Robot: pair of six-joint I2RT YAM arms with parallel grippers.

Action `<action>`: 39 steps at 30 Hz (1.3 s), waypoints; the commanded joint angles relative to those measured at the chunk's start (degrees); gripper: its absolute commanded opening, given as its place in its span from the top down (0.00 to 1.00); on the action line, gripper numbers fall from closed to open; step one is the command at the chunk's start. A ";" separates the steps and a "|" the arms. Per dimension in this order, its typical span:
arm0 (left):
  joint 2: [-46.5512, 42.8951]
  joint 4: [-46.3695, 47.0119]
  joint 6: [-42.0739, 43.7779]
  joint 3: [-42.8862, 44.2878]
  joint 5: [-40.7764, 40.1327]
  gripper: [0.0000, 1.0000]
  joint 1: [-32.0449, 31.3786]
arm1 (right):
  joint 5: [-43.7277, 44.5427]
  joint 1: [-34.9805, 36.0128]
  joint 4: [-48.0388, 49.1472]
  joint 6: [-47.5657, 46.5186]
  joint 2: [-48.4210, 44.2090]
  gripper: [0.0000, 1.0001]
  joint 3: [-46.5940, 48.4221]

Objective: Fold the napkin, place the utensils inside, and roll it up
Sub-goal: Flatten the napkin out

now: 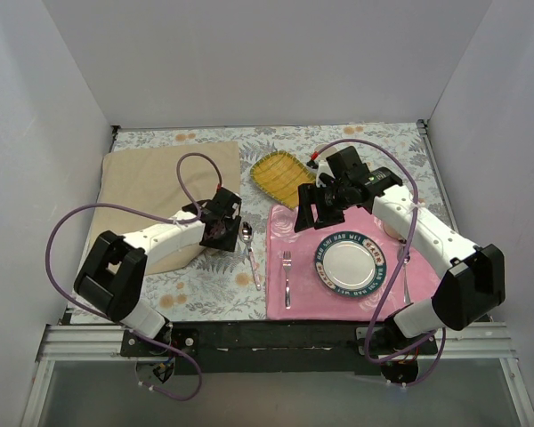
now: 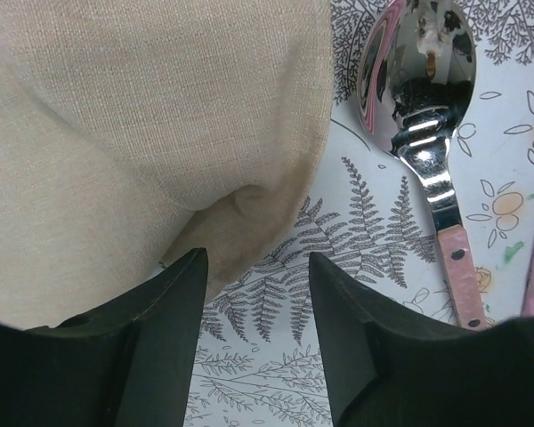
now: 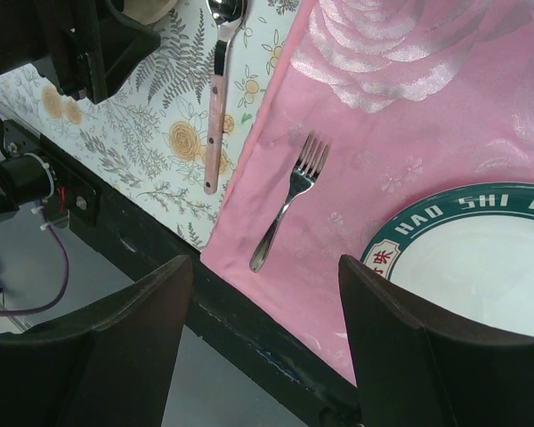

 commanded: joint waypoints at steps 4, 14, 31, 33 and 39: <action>3.09 2.60 2.93 0.38 -4.68 0.59 -0.39 | -1.55 -0.41 -0.12 -0.66 -0.12 0.26 0.35; 3.97 -9.95 -4.89 8.54 4.43 0.98 -0.56 | -1.20 -0.50 -0.03 -0.75 0.93 0.25 1.58; 0.10 -16.21 -19.13 10.66 30.29 0.96 -0.48 | -3.22 -0.50 1.20 -0.66 1.46 0.26 -0.70; 0.10 -17.35 -20.45 10.92 31.18 0.96 -0.56 | -3.57 -0.50 1.38 -0.66 1.55 0.25 -0.87; -2.70 -22.18 -24.05 13.38 25.57 0.66 -0.30 | -3.92 -0.33 1.47 -1.36 2.43 0.25 -1.93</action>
